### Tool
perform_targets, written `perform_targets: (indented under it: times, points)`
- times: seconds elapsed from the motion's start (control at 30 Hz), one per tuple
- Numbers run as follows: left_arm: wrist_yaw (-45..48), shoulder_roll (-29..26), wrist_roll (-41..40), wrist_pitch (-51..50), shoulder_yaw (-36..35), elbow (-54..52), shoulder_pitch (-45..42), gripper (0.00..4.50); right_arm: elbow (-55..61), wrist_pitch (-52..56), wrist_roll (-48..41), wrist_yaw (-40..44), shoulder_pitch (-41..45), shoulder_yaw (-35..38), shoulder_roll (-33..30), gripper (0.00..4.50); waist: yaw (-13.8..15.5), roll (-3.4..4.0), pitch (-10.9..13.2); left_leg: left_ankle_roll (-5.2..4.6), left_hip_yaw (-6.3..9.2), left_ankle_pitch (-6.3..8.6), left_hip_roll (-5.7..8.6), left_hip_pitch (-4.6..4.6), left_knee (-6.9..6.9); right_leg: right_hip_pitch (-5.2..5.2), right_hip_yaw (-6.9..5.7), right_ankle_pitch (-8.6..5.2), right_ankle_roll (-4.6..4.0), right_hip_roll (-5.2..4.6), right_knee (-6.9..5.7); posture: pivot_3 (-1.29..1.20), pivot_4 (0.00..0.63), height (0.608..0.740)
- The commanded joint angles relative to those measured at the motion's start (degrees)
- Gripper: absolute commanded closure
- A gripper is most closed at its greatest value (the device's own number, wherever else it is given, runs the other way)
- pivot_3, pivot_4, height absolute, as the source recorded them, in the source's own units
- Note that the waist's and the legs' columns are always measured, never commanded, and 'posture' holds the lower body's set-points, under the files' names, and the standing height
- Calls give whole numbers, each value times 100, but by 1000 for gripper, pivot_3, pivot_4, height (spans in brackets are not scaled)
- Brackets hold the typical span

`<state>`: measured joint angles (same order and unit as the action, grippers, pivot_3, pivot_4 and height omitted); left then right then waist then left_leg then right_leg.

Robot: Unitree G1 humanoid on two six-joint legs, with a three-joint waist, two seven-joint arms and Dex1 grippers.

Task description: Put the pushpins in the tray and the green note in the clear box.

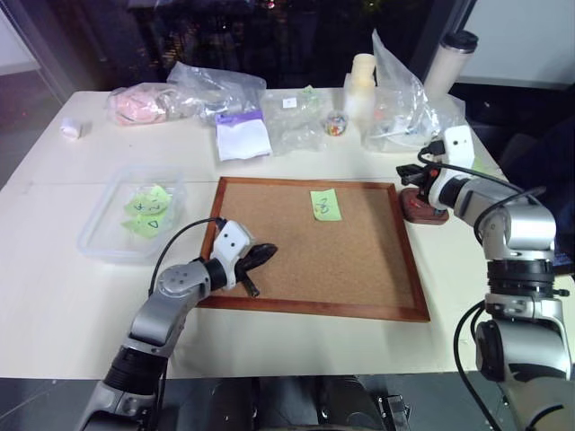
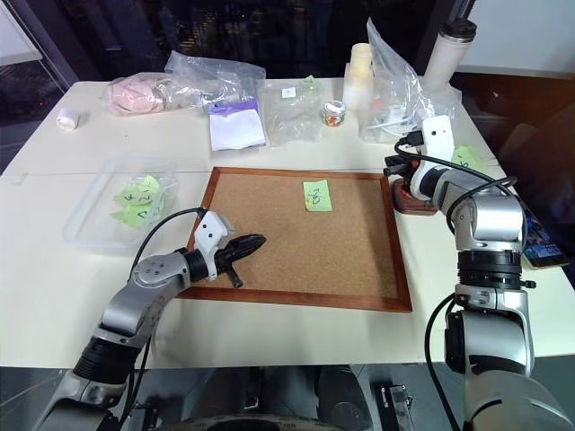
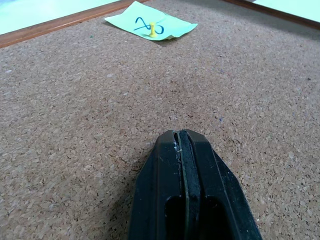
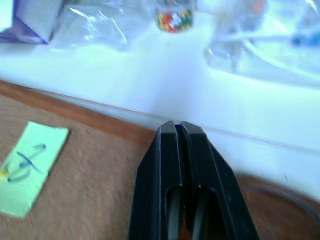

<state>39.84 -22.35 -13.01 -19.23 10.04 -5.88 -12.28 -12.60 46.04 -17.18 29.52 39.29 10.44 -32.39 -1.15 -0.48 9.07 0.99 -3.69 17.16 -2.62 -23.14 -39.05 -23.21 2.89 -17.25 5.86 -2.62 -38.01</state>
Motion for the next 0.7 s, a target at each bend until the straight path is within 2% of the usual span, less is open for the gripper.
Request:
perform_targets:
  times: [0.03,0.37,0.7]
  points:
    - [24,-12,114,-116,128,214,114,4500,200,-59,-83,12,35,21,45,4480,4,0,0,0,0,0,0,0,0,0,0,0,0,-1,-1,0,150,740]
    - [16,-15,116,-120,130,212,96,4500,-797,-674,242,-192,-187,93,-108,4480,25,1,0,0,-4,0,1,-5,0,-1,1,0,0,-4,6,0,150,740]
    - [48,-47,110,-123,133,201,110,4500,-1128,-887,264,-312,-234,315,-279,4480,34,3,-1,0,-4,0,1,-4,0,-1,2,0,1,-4,5,0,150,740]
